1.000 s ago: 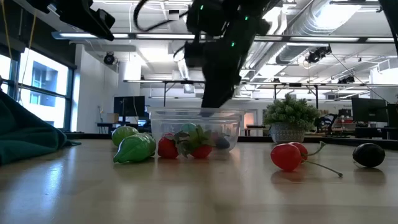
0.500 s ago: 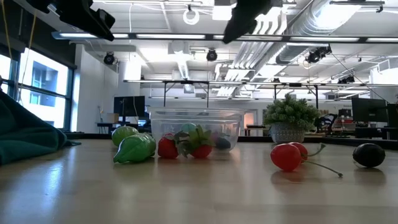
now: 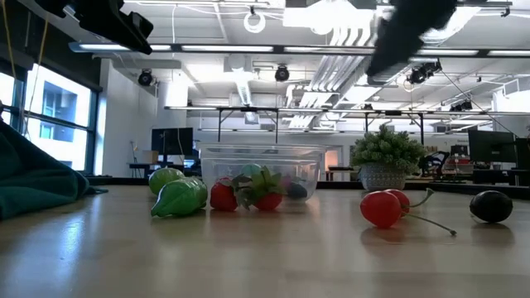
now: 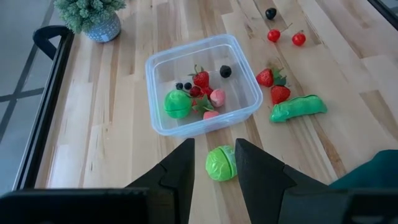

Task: Pick and placing Produce into tupperware
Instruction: Put the black cherry into the transparent bin

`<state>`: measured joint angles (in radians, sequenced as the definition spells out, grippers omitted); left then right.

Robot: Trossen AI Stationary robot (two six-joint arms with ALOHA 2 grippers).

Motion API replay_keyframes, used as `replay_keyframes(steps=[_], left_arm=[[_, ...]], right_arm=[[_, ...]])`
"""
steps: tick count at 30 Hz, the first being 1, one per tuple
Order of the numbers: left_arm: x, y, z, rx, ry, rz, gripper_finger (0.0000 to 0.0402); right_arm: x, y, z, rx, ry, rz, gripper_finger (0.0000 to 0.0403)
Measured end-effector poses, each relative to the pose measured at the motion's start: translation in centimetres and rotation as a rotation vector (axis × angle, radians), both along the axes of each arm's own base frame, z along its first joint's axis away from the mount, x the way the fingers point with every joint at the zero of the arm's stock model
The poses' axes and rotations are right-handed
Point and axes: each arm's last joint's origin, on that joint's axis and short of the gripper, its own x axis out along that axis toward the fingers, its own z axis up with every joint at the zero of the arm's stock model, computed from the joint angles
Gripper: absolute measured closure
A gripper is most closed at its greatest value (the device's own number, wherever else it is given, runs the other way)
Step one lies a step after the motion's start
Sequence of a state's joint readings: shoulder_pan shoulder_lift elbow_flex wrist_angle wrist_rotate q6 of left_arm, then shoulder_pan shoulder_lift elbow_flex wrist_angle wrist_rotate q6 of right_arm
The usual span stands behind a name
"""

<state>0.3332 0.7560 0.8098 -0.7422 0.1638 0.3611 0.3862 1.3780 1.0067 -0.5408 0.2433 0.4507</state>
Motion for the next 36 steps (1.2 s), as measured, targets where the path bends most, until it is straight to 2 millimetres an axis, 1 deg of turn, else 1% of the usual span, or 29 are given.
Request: replay_keyframes(steps=[3, 5, 7, 11, 16, 23, 27, 31, 36], left_arm=[[0.0, 0.0, 0.0, 0.000, 0.000, 0.000, 0.0295], [0.0, 0.0, 0.0, 0.000, 0.000, 0.000, 0.0295], [0.0, 0.0, 0.0, 0.000, 0.000, 0.000, 0.0295], [0.0, 0.0, 0.0, 0.000, 0.000, 0.000, 0.0295], [0.0, 0.0, 0.0, 0.000, 0.000, 0.000, 0.0295], [0.0, 0.0, 0.0, 0.000, 0.000, 0.000, 0.0295], [0.0, 0.0, 0.0, 0.000, 0.000, 0.000, 0.0295], [0.0, 0.0, 0.0, 0.000, 0.000, 0.000, 0.0295], [0.0, 0.0, 0.0, 0.000, 0.000, 0.000, 0.0295]], right_arm=[[-1.9, 0.9, -2.3, 0.123, -0.061, -0.027, 0.0269], [-3.1, 1.5, -3.5, 0.196, -0.067, -0.033, 0.0269], [-4.2, 2.0, -4.6, 0.235, -0.057, -0.015, 0.0269], [-5.8, 3.1, -6.5, 0.221, -0.041, 0.073, 0.0269], [-7.1, 3.4, -8.3, 0.159, -0.027, 0.172, 0.0269], [-7.8, 2.5, -10.1, 0.032, -0.023, 0.231, 0.0269], [-7.5, 2.3, -10.7, 0.010, -0.034, 0.258, 0.0269], [-7.0, 2.5, -11.6, 0.000, -0.027, 0.310, 0.0269], [-6.5, 2.9, -12.5, 0.003, -0.018, 0.322, 0.0269]])
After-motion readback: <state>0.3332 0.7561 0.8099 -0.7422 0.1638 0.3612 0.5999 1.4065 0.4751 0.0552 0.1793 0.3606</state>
